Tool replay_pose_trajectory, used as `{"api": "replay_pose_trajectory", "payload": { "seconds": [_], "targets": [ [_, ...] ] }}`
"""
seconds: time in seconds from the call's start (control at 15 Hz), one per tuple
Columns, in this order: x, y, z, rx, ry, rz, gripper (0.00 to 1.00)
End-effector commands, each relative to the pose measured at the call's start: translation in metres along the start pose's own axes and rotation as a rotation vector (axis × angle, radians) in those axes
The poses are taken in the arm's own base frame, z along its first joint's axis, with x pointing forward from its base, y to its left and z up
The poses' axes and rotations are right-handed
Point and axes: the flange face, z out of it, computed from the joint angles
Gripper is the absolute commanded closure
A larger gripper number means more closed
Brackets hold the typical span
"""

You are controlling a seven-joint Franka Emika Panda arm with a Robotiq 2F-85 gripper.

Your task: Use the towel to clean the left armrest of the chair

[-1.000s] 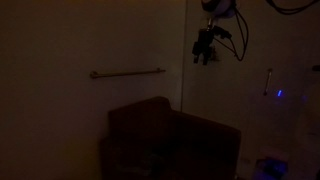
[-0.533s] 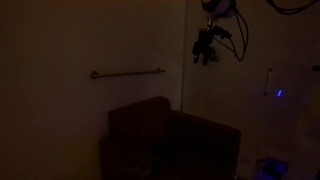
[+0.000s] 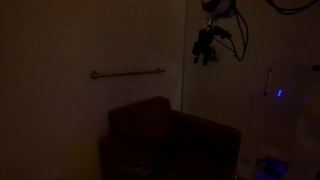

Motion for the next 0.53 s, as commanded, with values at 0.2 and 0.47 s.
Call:
{"api": "replay_pose_trajectory", "payload": {
  "seconds": [0.2, 0.47],
  "targets": [
    [0.004, -0.004, 0.000, -0.002, 0.020, -0.014, 0.00],
    [0.032, -0.051, 0.037, 0.028, 0.055, -0.055, 0.00]
  ]
}}
